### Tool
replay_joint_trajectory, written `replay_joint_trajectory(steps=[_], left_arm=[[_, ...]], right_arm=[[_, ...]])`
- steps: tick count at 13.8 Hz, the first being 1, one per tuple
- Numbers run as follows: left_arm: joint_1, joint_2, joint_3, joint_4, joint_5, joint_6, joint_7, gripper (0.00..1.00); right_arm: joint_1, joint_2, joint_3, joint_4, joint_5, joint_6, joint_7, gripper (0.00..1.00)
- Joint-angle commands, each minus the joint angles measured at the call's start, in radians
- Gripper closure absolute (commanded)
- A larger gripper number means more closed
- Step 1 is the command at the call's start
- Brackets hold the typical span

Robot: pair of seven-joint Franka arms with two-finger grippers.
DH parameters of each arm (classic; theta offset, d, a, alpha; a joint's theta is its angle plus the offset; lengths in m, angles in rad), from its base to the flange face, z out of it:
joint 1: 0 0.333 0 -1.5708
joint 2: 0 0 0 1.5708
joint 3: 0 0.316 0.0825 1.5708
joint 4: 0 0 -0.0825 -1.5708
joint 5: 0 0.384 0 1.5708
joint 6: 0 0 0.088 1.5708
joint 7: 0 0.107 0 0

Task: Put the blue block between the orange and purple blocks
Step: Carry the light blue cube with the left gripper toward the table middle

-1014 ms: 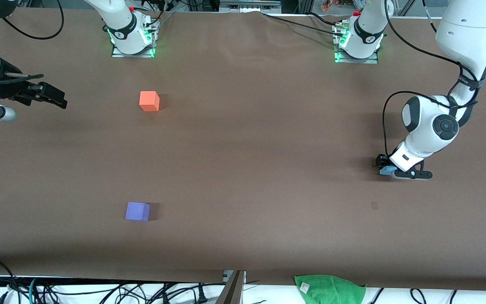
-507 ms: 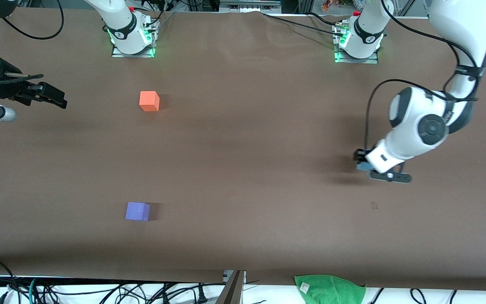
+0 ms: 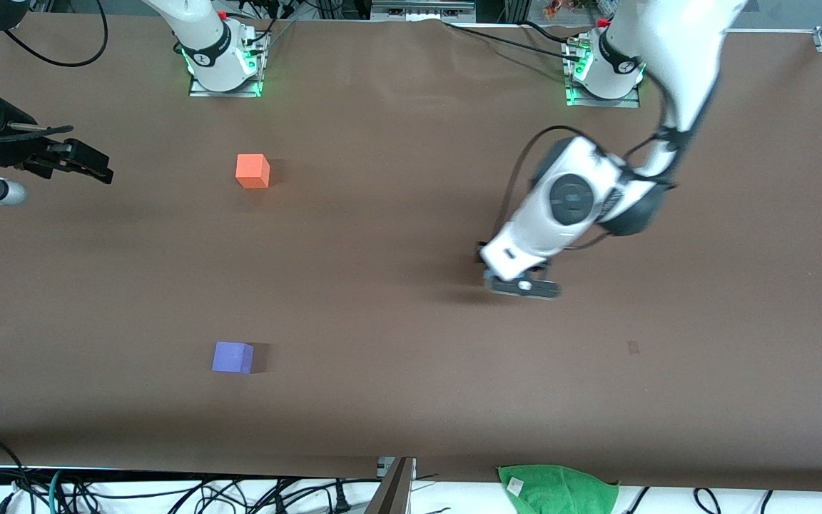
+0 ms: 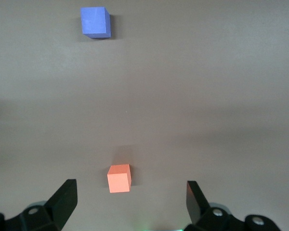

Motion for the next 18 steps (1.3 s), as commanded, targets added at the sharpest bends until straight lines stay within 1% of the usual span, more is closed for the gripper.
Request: replay_joint_trajectory(steps=[1,2,3,4,5,7,8,9,10,12,14,15,18], left_arm=[[-0.149,0.191,0.046,0.205,0.019,-0.02,-0.161,0.88],[-0.211,0.229,0.078,0.243,0.019,-0.02,-0.19,0.88],[-0.28,0.259,0.136,0.268,0.019,-0.014,-0.214,0.88],[-0.344,0.277,0.183,0.277,0.019,0.011,-0.227,0.88],[-0.387,0.291,0.216,0.277,0.017,0.038,-0.244,0.88],[-0.42,0.319,0.231,0.277,0.019,0.083,-0.275,0.86],[-0.421,0.32,0.231,0.274,0.021,0.089,-0.275,0.82],[-0.421,0.319,0.231,0.274,0.021,0.089,-0.277,0.49],[-0.421,0.314,0.231,0.273,0.021,0.089,-0.277,0.0],[-0.42,0.305,0.231,0.274,0.021,0.089,-0.277,0.0],[-0.411,0.265,0.228,0.266,0.019,0.073,-0.277,0.0],[-0.409,0.232,0.227,0.263,0.016,0.039,-0.277,0.0],[-0.394,0.114,0.224,0.269,0.005,-0.14,-0.277,0.0]], right_arm=[[-0.007,-0.003,0.005,0.004,-0.011,-0.01,-0.014,0.0],[-0.007,-0.003,0.005,0.004,-0.011,-0.01,-0.014,0.0],[-0.007,-0.003,0.005,0.004,-0.011,-0.01,-0.014,0.0],[-0.007,-0.003,0.005,0.004,-0.011,-0.01,-0.014,0.0],[-0.007,-0.003,0.005,0.004,-0.011,-0.01,-0.014,0.0],[-0.007,-0.003,0.005,0.005,-0.011,-0.012,-0.008,0.0],[-0.007,-0.003,0.005,0.005,-0.011,-0.01,0.0,0.0],[-0.007,-0.003,0.005,0.005,-0.011,-0.01,0.001,0.0],[-0.007,-0.003,0.005,0.005,-0.011,-0.01,0.001,0.0],[-0.007,-0.003,0.005,0.005,-0.011,-0.01,0.001,0.0],[-0.007,-0.003,0.005,0.005,-0.011,-0.01,0.001,0.0],[-0.004,-0.003,0.005,0.007,-0.011,-0.006,0.001,0.0],[0.004,0.002,0.011,0.016,-0.011,0.0,0.003,0.0]])
